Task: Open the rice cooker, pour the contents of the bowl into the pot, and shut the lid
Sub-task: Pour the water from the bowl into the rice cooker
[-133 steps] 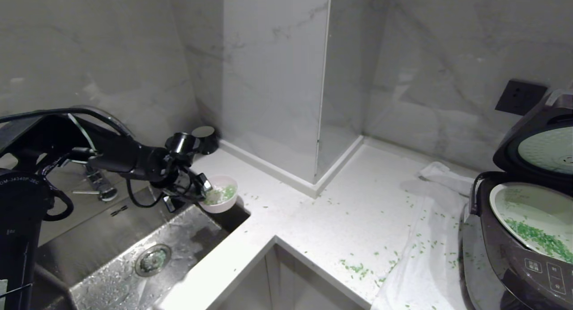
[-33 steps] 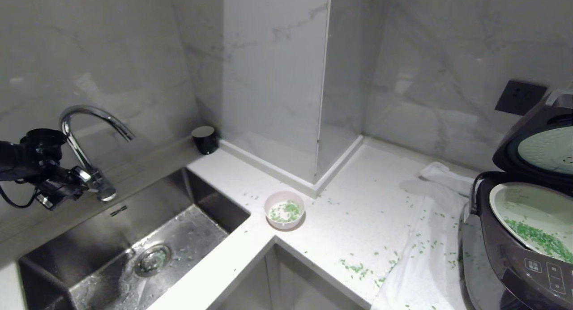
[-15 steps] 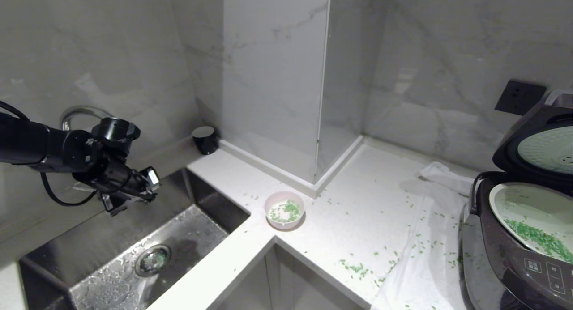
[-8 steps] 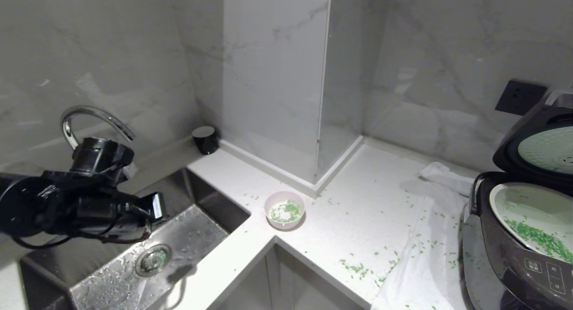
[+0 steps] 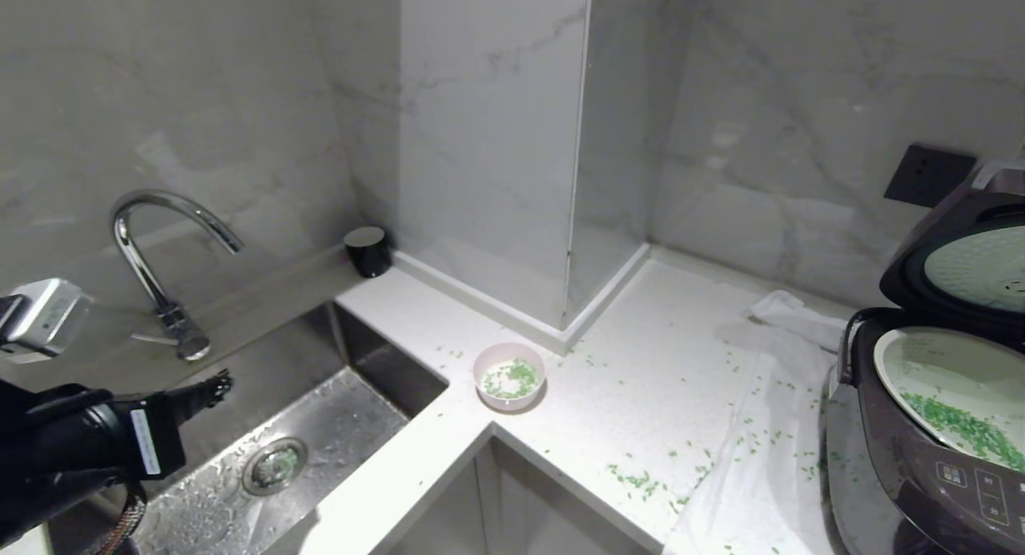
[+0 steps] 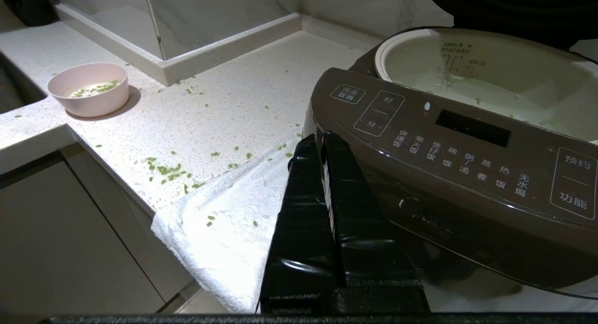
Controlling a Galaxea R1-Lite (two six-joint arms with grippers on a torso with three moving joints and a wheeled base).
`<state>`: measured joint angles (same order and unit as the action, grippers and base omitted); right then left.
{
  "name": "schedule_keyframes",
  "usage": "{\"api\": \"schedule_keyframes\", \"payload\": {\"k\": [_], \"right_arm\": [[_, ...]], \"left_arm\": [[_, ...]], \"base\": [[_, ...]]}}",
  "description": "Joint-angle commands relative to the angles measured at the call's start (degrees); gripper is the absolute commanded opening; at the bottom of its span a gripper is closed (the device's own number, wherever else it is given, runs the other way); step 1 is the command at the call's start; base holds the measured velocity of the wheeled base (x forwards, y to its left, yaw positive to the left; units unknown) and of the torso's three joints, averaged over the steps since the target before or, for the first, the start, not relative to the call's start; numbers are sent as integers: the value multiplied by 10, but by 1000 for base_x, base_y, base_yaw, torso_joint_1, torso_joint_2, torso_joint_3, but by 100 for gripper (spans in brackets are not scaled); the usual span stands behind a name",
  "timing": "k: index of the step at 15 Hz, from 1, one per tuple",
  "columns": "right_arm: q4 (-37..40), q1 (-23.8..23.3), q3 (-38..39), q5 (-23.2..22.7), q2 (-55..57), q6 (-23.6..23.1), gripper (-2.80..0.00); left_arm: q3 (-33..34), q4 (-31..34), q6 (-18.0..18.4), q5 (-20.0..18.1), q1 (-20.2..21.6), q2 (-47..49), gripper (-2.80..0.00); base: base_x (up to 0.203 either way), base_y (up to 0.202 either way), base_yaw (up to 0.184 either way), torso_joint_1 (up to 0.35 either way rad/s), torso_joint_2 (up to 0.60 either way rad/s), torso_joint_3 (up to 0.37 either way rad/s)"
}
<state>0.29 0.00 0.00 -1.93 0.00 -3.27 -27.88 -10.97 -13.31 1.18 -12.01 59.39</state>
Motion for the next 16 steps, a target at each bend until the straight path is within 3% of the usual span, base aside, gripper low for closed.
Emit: {"api": "schedule_keyframes", "payload": {"k": [1, 4, 10, 13, 16], "right_arm": [[0, 0, 1, 0, 0, -1, -280], [0, 0, 1, 0, 0, 0, -280], [0, 0, 1, 0, 0, 0, -280], [0, 0, 1, 0, 0, 0, -280], [0, 0, 1, 0, 0, -1, -280]], "left_arm": [[28, -4, 24, 34, 13, -110, -280], [40, -4, 44, 61, 19, -200, -280], [66, 1, 133, 113, 57, -367, -280], [112, 5, 184, 112, 107, -466, -280], [167, 46, 214, 100, 118, -576, -280]], "base": [[0, 0, 0, 0, 0, 0], [0, 0, 0, 0, 0, 0], [0, 0, 0, 0, 0, 0], [0, 0, 0, 0, 0, 0], [0, 0, 0, 0, 0, 0]]}}
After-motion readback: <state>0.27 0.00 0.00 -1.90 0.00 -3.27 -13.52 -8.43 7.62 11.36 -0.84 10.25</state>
